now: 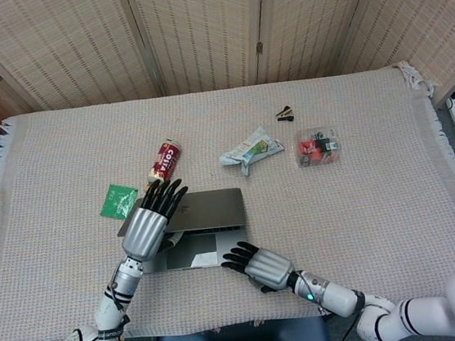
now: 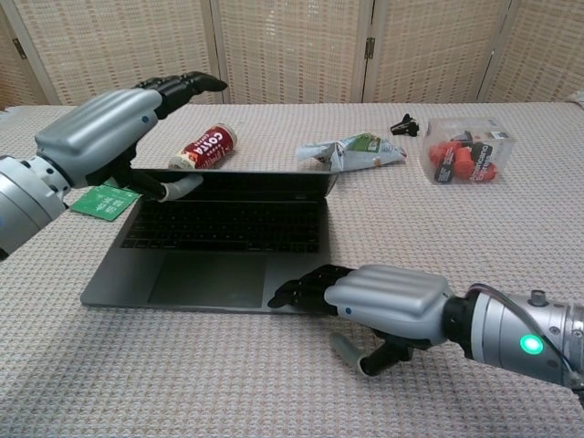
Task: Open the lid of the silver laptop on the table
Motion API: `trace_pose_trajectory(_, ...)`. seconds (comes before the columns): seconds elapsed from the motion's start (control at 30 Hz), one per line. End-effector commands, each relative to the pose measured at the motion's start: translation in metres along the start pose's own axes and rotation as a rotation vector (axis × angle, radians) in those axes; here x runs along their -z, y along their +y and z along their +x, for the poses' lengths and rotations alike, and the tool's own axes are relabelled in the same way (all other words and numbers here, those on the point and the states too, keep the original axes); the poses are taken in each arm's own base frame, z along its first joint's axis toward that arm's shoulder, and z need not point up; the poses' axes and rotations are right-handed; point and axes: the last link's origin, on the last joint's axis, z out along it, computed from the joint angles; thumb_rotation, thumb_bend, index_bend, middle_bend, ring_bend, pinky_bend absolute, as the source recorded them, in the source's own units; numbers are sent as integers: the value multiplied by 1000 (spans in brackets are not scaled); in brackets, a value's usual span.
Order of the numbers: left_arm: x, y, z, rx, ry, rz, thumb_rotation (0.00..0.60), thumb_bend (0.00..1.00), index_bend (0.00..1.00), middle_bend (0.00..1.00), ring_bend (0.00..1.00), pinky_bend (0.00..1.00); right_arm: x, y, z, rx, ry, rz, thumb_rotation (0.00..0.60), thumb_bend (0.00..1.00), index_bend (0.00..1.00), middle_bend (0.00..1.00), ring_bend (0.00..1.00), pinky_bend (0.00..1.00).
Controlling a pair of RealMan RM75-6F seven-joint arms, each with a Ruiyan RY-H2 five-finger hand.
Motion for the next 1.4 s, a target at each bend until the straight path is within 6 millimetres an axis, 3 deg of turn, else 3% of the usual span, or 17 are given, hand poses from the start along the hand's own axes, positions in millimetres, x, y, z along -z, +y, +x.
trace_pose_trajectory(0.03,-3,-6,4,30,18,38,600,380,0,62,0,0,-1,0,0,1,-2,-4,600,782,0,96,63,0)
trace_pose_trajectory(0.3,-23,-29,16,28,72,150,600,382,0,62,0,0,-4,1,0,2,-4,-15,600,782,0,96,60,0)
trace_pose_trajectory(0.83,-46,-105,37,-38,55,379,600,382,0,40,0,0,-10,1,1,4,-3,-26,600,781,0,97,65,0)
trace_pose_trajectory(1.13,-57,-124,44,-8,53,438,600,382,0,38,0,0,-12,1,2,4,-3,-28,600,783,0,99,65,0)
trace_pose_trajectory(1.4,-67,-125,45,0,35,448,600,382,0,33,0,0,-14,1,2,4,-2,-30,600,782,0,102,67,0)
